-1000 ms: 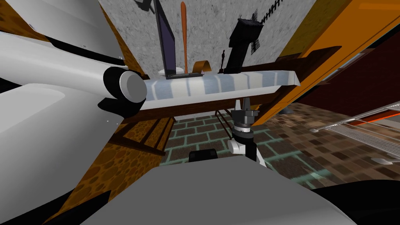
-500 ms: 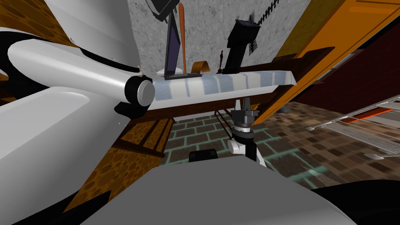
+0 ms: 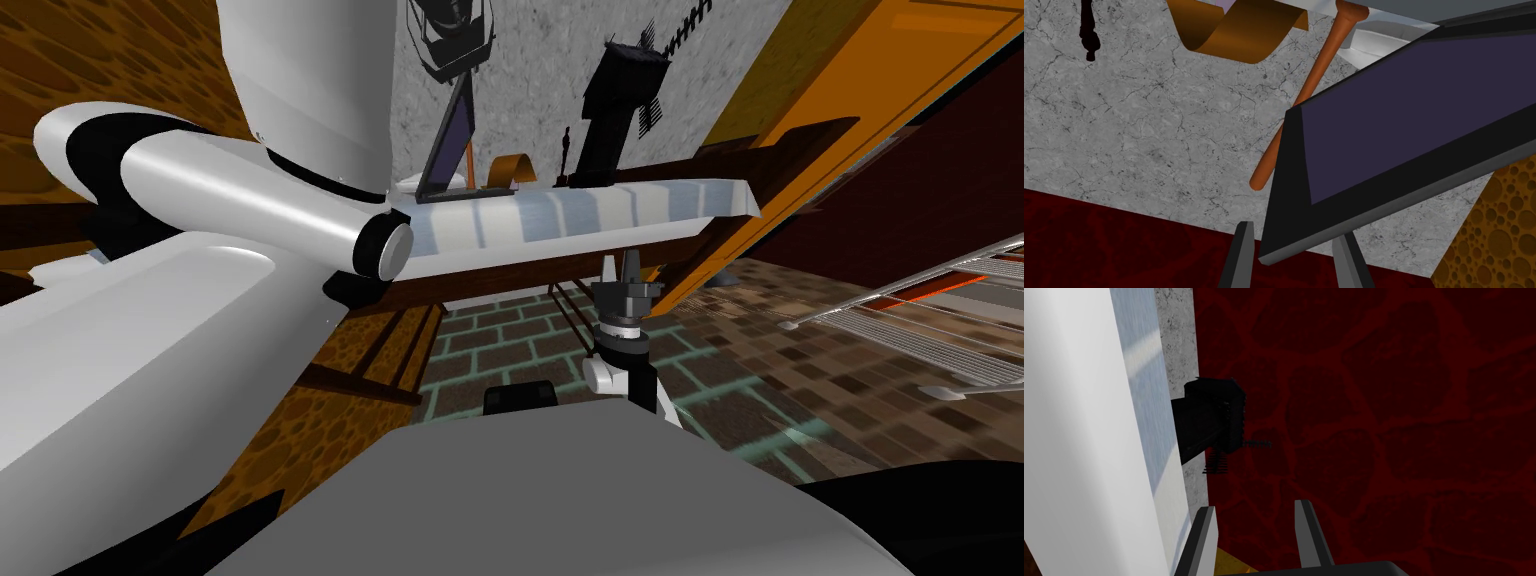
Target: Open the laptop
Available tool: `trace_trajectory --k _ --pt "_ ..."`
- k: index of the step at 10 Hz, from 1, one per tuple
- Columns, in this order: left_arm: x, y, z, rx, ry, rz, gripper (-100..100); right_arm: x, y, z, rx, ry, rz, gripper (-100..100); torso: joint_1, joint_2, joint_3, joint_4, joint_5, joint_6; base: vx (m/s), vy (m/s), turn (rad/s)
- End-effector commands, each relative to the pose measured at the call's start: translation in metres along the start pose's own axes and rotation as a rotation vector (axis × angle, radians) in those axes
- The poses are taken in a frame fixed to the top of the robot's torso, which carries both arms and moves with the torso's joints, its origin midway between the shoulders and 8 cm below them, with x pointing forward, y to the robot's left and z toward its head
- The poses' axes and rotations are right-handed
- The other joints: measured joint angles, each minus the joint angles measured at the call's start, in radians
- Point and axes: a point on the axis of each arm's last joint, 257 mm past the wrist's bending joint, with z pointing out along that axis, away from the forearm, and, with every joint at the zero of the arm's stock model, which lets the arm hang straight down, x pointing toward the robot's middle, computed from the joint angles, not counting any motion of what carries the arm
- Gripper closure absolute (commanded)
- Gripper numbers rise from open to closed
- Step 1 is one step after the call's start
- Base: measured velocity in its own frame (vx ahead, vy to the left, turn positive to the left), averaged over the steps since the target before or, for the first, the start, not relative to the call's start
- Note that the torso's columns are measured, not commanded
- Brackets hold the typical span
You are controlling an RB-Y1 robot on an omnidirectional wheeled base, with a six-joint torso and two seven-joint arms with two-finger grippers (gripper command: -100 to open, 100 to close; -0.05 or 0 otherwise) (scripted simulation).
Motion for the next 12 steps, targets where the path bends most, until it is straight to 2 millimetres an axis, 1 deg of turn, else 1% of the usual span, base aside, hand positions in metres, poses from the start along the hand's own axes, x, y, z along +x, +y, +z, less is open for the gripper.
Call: trace_trajectory --k 1,5,6,9,10,11,12 --pt "0.029 -0.017 0.001 -0.012 0.008 0.125 100 0.0 0.0 0.0 0.0 0.0 0.0 0 0.0 0.001 0.0 0.0 0.0 0.0 -0.001 0.026 -0.016" --pt "0.068 -0.037 0.001 -0.019 0.009 0.289 100 0.0 0.0 0.0 0.0 0.0 0.0 0 0.001 0.003 0.002 0.002 0.001 -0.001 -0.002 0.022 -0.015" --pt "0.048 -0.034 -0.008 -0.024 0.005 0.263 -100 0.0 0.0 0.0 0.0 0.0 0.0 0 0.0 0.003 0.002 0.002 0.0 0.0 0.035 0.0 -0.055" --pt "0.03 -0.03 -0.023 -0.034 0.003 0.263 -100 0.0 0.0 0.0 0.0 0.0 0.0 0 -0.003 -0.002 -0.001 0.001 -0.001 0.0 0.06 -0.012 -0.034" --pt "0.018 -0.028 -0.033 -0.04 0.003 0.264 -100 0.0 0.0 0.0 0.0 0.0 0.0 0 -0.002 -0.002 -0.001 0.001 -0.001 0.0 0.075 -0.018 -0.051" --pt "0.012 -0.027 -0.038 -0.043 0.002 0.264 -100 0.0 0.0 0.0 0.0 0.0 0.0 0 -0.003 -0.002 -0.001 0.001 -0.001 0.0 0.075 -0.01 -0.047" --pt "0.001 -0.025 -0.048 -0.048 0.002 0.264 -100 0.0 0.0 0.0 0.0 0.0 0.0 0 -0.002 -0.001 0.0 0.001 -0.001 0.0 0.078 -0.002 -0.063"
